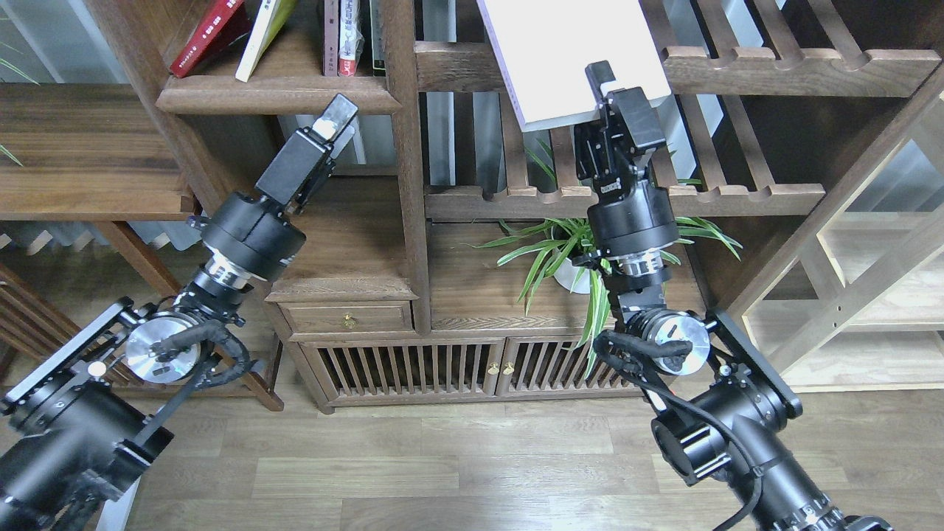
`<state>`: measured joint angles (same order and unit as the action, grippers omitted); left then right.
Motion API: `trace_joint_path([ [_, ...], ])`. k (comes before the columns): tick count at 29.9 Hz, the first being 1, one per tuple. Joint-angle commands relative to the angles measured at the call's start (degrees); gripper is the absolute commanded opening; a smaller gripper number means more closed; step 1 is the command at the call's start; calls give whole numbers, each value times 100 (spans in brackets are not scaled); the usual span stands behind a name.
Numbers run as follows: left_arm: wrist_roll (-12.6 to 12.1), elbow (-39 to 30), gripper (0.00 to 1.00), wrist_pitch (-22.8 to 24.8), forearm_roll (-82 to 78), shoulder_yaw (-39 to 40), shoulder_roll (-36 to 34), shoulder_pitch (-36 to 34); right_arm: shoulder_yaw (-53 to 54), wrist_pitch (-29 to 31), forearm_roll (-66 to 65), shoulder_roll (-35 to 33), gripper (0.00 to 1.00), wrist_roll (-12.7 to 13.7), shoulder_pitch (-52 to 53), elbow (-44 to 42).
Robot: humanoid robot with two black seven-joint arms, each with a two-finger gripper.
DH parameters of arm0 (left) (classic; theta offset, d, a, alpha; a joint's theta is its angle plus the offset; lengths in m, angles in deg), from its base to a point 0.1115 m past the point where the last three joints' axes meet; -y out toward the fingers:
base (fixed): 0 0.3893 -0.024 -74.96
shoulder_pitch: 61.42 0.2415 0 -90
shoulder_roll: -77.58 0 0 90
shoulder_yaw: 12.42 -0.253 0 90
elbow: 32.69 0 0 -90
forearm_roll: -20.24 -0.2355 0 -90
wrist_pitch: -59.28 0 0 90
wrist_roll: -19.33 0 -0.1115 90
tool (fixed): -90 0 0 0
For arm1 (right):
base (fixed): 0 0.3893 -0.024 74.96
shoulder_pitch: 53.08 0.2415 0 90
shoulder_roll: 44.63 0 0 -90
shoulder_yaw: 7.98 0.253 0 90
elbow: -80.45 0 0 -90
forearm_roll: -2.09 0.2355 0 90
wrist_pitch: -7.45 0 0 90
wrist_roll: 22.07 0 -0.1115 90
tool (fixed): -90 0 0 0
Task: Organize books on shelf
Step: 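Grasp the white book and pull it down with the right gripper, then grasp the white book's edge with the left gripper beside the right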
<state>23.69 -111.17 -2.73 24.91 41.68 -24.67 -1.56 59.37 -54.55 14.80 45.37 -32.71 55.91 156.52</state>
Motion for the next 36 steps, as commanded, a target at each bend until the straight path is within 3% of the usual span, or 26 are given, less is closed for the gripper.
trace_joint_path([
  [1,-5,104,99,0,-1,4,318,-10,-178,0,-32,1,1,1,-44,4],
  [9,3,254,99,0,-1,13,671,-54,-354,0,-58,1,1,1,-141,13],
  [18,3,868,99,0,-1,22,1022,-220,-380,0,-189,1,1,1,-158,13],
  [36,-32,1115,95,0,-9,-83,996,-467,-934,0,-805,1,1,10,-782,22],
])
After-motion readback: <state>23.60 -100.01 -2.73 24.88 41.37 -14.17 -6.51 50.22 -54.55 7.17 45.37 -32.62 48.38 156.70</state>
